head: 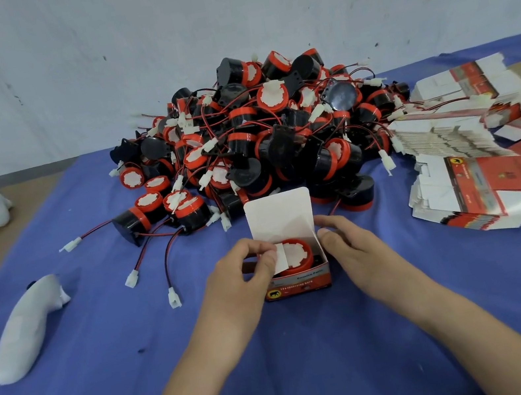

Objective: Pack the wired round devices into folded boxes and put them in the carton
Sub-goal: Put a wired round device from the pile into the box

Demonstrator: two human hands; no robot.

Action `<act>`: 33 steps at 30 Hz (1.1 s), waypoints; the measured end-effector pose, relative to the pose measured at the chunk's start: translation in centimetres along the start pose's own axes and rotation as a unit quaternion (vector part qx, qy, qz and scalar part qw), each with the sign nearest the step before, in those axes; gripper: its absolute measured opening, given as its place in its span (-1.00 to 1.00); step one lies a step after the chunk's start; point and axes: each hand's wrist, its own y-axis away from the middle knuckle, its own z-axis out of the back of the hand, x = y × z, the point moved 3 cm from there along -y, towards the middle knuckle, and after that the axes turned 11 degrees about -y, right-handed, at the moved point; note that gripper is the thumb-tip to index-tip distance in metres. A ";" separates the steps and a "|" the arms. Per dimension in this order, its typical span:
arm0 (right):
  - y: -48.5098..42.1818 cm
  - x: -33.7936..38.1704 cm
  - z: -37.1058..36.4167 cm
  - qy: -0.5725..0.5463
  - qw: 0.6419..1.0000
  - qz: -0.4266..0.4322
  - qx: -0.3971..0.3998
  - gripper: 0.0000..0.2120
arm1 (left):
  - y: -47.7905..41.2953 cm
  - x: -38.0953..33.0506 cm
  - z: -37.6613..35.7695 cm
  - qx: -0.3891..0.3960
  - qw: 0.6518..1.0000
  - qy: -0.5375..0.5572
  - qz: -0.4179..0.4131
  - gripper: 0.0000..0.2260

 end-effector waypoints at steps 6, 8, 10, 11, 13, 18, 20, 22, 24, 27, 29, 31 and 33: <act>0.1 0.3 0.7 -0.017 0.997 0.008 -0.071 -0.83 | -0.1 0.0 0.0 0.000 1.000 0.005 -0.001 -0.89; 0.3 0.8 1.5 0.008 0.992 0.045 -0.115 -0.82 | -0.1 0.0 0.1 0.006 1.000 0.009 -0.001 -0.89; 0.7 1.2 2.0 0.058 0.987 0.078 -0.126 -0.74 | -0.1 0.0 0.1 0.005 1.000 0.013 -0.001 -0.89; 0.8 1.3 2.1 0.079 0.986 0.087 -0.118 -0.71 | -0.1 0.0 0.1 0.005 1.000 0.014 0.000 -0.90; 1.1 1.4 1.9 0.110 0.985 0.093 -0.092 -0.63 | -0.1 0.0 0.0 0.008 1.000 0.015 0.001 -0.90; 1.5 1.7 1.5 0.159 0.978 0.123 -0.063 -0.53 | -0.1 0.0 0.0 0.010 1.000 0.010 0.001 -0.90; 1.5 1.7 1.7 0.158 0.976 0.136 -0.059 -0.52 | -0.1 0.0 0.0 0.009 1.000 0.008 -0.001 -0.90; 1.5 1.6 1.7 0.155 0.976 0.142 -0.056 -0.53 | -0.2 0.0 0.0 0.008 1.000 0.009 -0.003 -0.90; 1.4 1.5 1.8 0.157 0.976 0.144 -0.051 -0.55 | -0.2 0.0 0.0 0.009 1.000 0.009 -0.004 -0.89; 1.2 1.3 1.9 0.160 0.977 0.137 -0.041 -0.59 | -0.2 0.0 0.0 0.008 1.000 0.009 -0.004 -0.89; 1.2 1.2 2.0 0.166 0.976 0.136 -0.038 -0.59 | -0.2 0.1 0.0 0.008 1.000 0.009 -0.003 -0.89; 1.3 1.4 1.8 0.169 0.975 0.143 -0.036 -0.58 | -0.2 0.0 0.0 0.009 1.000 0.009 -0.004 -0.90; 1.5 1.7 1.6 0.165 0.973 0.157 -0.037 -0.58 | -0.2 0.0 0.1 0.010 1.000 0.008 -0.005 -0.89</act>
